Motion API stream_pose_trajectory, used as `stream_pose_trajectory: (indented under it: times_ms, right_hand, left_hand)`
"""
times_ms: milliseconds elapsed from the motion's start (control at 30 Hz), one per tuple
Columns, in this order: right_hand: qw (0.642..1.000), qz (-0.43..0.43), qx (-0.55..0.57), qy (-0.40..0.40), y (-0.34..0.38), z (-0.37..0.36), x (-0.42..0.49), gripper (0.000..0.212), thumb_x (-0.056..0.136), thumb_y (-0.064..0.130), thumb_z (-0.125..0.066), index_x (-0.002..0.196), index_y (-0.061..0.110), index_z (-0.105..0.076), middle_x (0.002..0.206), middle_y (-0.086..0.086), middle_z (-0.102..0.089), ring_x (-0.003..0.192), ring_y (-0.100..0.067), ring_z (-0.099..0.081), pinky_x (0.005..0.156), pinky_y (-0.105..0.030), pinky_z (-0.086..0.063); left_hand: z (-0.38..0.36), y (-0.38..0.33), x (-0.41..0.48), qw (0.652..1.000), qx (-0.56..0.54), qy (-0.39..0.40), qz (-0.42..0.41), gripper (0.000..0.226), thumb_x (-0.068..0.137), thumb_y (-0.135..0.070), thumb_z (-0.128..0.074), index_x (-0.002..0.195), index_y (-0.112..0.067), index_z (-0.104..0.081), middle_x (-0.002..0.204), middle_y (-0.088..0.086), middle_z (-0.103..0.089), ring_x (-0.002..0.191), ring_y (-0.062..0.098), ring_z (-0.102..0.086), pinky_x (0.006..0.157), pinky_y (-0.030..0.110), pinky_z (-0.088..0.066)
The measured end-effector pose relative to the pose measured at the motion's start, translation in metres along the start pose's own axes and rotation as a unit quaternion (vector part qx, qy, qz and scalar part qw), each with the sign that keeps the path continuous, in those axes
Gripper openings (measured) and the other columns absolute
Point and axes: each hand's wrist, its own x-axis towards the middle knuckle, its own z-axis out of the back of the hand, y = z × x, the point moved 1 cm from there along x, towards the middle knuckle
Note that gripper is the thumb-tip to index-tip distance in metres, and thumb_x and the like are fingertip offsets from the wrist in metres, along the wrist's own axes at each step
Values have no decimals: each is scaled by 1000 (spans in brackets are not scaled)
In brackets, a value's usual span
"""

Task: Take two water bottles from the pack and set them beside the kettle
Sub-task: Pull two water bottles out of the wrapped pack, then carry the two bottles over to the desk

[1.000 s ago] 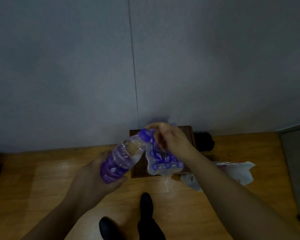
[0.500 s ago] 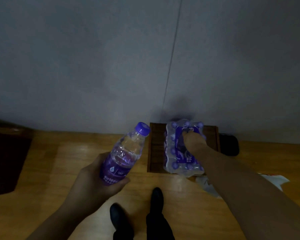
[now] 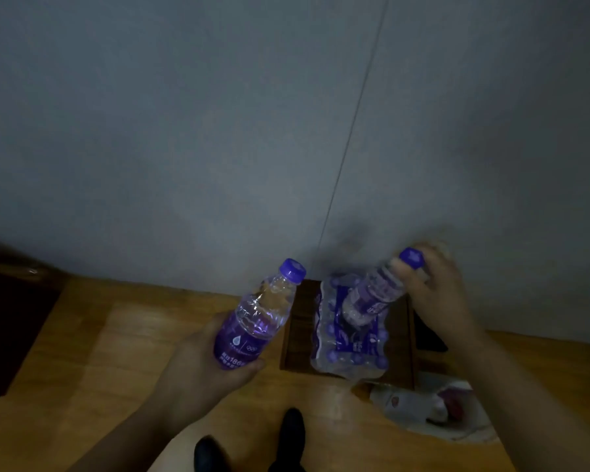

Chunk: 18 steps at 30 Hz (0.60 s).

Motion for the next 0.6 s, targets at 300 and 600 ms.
stream_pose_trajectory:
  times_ms: [300,600]
  right_hand:
    - [926,-125,356,-18,159,-69,-30,40,91,63,-60,78,28,-73,79,-7,-77,71,-23,-75,61,-31,-59]
    - [844,-115,500,158,346,-174,-111,26,87,41,-60,74,18,-65,74,-11,-68,68,-26,-69,63,-37,-58]
  left_hand:
    - [55,-7,-63,997,-39,-64,6,69,63,-54,-92,118,-64,-52,110,-30,-72,99,-5,-71,70,8,-57]
    - [174,34,-206,982,-56,-179,11,71,60,-65,-91,119,-60,-53,119,-36,-65,101,-5,-70,80,18,-61]
